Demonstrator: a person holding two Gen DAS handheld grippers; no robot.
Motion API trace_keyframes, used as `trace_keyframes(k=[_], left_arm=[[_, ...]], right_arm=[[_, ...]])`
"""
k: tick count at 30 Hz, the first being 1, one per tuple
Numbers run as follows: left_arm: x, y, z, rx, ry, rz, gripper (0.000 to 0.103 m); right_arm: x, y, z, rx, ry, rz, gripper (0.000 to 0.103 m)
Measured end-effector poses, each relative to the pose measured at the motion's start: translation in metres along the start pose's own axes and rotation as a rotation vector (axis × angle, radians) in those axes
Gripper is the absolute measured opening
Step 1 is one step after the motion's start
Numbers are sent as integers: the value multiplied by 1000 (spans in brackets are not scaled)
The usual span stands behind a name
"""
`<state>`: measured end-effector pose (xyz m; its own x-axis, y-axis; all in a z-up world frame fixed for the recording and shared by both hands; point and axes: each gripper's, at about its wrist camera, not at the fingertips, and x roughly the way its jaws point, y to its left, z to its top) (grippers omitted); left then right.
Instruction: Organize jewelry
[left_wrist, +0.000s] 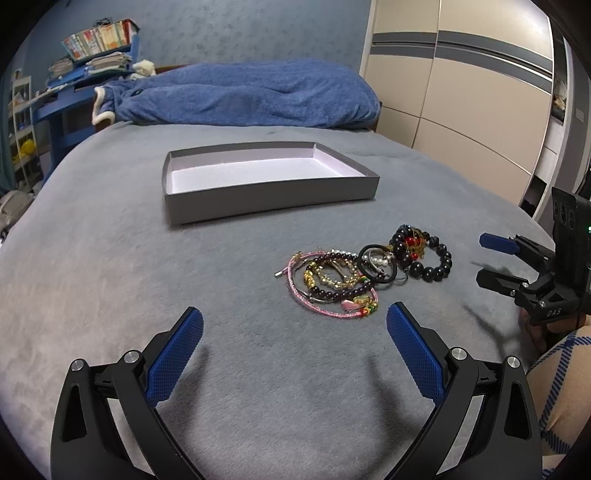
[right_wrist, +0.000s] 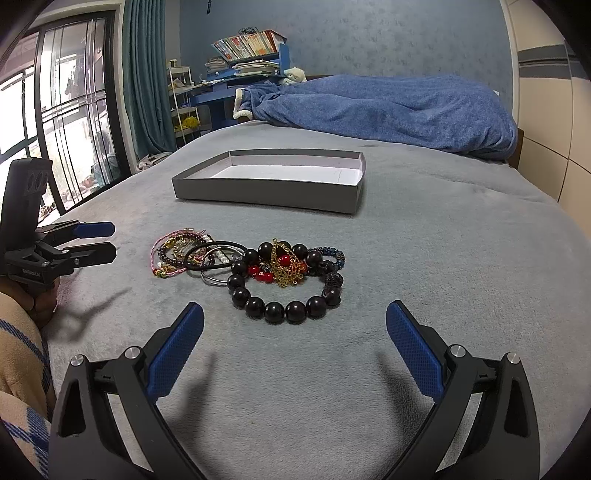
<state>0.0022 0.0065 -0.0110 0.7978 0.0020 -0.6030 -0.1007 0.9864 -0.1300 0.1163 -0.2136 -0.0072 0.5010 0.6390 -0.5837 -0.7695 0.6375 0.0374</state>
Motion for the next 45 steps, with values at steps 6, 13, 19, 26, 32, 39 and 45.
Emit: trace_keyframes(k=[6,13,19,26,32,39,45], left_arm=[[0,0,1,1,2,1,99],[0,1,1,1,4,1,99],[0,1,1,1,4,0,99],[1,1,2,1,4,0,99],[2,1,0,2,6,-3,99],[3,3,-4,2,8,-10,99],[1,1,-2,4,11,-16,99]], right_arm=[[0,0,0,0,0,1,98],[0,-2,0,5,-3,0,98],[0,-2,1,5,-3,0,98],[-1,-3,0,9,-6,4,98],[-2,-3,0,11,-7,4,98],[-2,-3,0,13,-6,4,98],[-2,-3,-1,16,-4,6,98]])
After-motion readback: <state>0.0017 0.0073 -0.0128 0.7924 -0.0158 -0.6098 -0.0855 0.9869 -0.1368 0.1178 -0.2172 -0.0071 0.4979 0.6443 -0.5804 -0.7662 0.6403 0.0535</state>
